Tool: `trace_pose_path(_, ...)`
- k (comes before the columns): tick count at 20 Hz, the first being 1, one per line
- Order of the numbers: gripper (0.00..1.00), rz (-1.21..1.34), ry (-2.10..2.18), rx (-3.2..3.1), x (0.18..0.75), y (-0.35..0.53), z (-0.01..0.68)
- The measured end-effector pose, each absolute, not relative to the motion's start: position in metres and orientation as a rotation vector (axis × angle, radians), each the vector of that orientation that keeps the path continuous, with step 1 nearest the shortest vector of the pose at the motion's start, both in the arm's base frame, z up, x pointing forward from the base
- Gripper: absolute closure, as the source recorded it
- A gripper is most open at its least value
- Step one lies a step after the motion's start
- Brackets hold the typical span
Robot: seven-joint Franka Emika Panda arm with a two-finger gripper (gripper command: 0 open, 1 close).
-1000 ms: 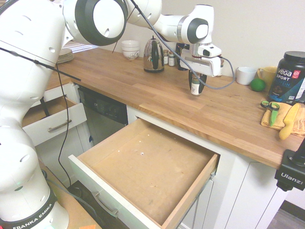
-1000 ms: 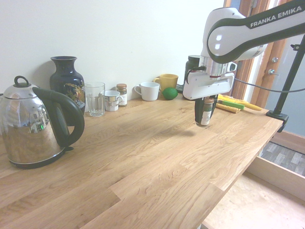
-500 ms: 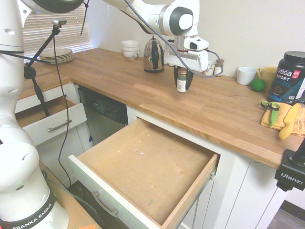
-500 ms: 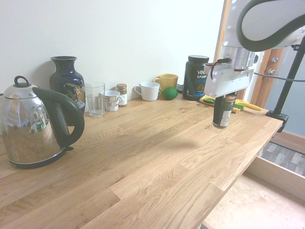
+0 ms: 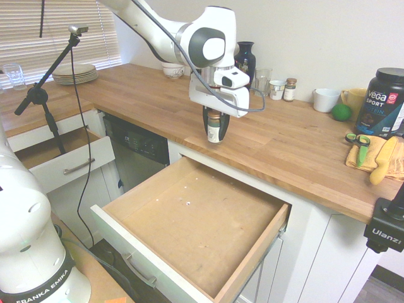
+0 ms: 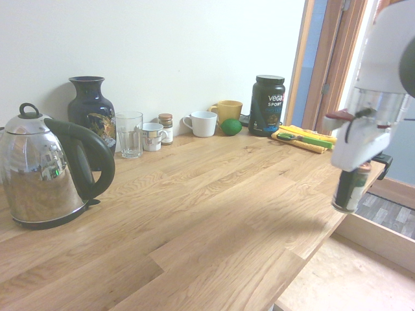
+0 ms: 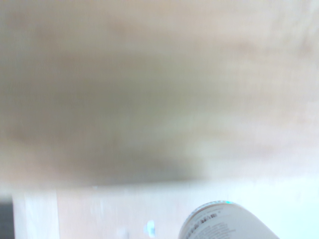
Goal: Put seasoning jar in the drawer
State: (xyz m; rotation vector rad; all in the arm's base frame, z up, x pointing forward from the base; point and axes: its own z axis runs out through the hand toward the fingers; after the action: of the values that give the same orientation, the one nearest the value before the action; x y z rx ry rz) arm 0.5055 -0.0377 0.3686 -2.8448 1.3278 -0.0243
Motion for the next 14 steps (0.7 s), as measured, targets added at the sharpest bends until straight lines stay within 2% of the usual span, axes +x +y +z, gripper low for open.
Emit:
trace_pose_path(5, 1.00, -0.019, 1.345, -2.849, 0.476, -0.035, 0.346)
trace_pose_path(14, 1.00, -0.037, 1.338, -2.847, 0.462, -0.033, 0.298)
